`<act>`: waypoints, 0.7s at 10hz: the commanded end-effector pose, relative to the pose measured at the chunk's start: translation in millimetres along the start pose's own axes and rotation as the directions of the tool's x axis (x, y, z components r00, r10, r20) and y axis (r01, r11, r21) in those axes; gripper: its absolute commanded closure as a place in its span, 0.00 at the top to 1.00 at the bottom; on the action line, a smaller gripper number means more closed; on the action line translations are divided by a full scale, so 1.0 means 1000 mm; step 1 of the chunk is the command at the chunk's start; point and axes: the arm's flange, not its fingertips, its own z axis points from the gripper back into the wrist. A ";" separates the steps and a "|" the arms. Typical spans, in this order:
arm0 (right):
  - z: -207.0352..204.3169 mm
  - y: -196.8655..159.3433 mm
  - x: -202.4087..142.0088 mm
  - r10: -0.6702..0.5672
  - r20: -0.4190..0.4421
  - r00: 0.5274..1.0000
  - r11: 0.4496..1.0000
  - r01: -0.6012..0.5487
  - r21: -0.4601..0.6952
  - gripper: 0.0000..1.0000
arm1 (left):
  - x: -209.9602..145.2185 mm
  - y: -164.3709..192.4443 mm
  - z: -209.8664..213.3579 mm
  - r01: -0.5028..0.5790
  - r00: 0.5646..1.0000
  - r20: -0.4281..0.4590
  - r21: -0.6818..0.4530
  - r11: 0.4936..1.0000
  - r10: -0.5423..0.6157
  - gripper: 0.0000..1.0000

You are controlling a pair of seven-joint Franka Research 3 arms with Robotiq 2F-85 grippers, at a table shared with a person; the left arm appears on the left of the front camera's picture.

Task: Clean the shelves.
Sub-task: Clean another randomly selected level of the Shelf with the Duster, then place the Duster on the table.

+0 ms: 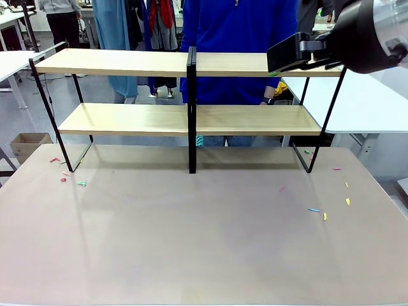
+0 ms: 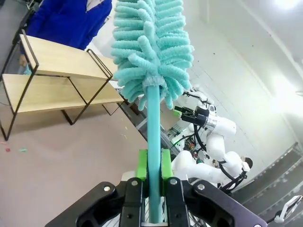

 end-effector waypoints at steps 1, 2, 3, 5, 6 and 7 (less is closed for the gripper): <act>0.001 0.000 0.001 0.002 -0.001 1.000 1.000 -0.002 0.008 1.00 | 0.004 -0.008 -0.005 0.032 0.999 0.001 -0.008 0.999 -0.032 0.13; 0.001 0.000 0.001 0.002 -0.001 1.000 1.000 -0.002 0.008 1.00 | 0.004 -0.008 -0.005 0.032 0.999 0.001 -0.008 0.999 -0.032 0.13; 0.001 0.000 0.001 0.002 -0.001 1.000 1.000 -0.002 0.008 1.00 | 0.004 -0.008 -0.005 0.032 0.999 0.001 -0.008 0.999 -0.032 0.13; 0.001 0.000 0.001 0.002 -0.001 1.000 1.000 -0.002 0.008 1.00 | 0.004 -0.008 -0.005 0.032 0.999 0.001 -0.008 0.999 -0.032 0.13; 0.001 0.000 0.001 0.002 -0.001 1.000 1.000 -0.002 0.008 1.00 | 0.004 -0.008 -0.005 0.032 0.999 0.001 -0.008 0.999 -0.032 0.13; 0.001 0.000 0.001 0.002 -0.001 1.000 1.000 -0.002 0.008 1.00 | 0.004 -0.008 -0.005 0.032 0.999 0.001 -0.008 0.999 -0.032 0.13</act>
